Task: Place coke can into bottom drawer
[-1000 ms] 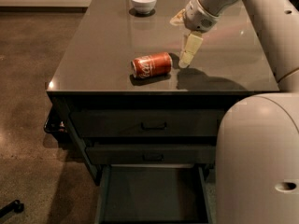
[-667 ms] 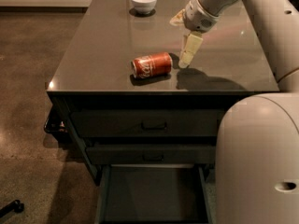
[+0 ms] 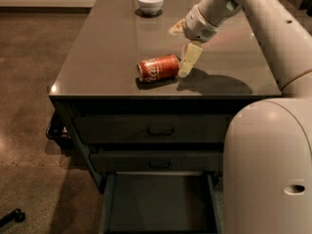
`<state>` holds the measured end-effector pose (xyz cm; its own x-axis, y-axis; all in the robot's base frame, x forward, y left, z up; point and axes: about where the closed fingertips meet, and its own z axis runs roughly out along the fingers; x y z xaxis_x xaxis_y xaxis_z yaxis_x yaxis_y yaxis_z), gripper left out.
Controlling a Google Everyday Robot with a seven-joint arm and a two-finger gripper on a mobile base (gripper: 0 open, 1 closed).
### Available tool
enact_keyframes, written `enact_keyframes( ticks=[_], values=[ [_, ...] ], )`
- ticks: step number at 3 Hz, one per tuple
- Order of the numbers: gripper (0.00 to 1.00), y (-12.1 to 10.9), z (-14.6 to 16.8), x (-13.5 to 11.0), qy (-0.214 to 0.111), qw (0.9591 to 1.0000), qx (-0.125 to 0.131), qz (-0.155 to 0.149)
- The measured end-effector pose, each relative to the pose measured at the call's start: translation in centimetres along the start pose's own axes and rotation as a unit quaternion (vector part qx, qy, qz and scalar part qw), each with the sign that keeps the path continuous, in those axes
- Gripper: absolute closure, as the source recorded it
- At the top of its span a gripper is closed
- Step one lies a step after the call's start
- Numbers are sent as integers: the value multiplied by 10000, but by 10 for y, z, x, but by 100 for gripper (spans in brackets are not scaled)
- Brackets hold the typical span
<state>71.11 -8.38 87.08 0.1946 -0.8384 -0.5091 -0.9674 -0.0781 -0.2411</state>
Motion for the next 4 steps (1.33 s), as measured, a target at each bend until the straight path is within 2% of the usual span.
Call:
enact_keyframes(
  ticks=[2, 4],
  values=[
    [0, 5, 10, -28, -111, 9998, -113, -129],
    [0, 14, 23, -27, -251, 9992, -316, 66]
  ],
)
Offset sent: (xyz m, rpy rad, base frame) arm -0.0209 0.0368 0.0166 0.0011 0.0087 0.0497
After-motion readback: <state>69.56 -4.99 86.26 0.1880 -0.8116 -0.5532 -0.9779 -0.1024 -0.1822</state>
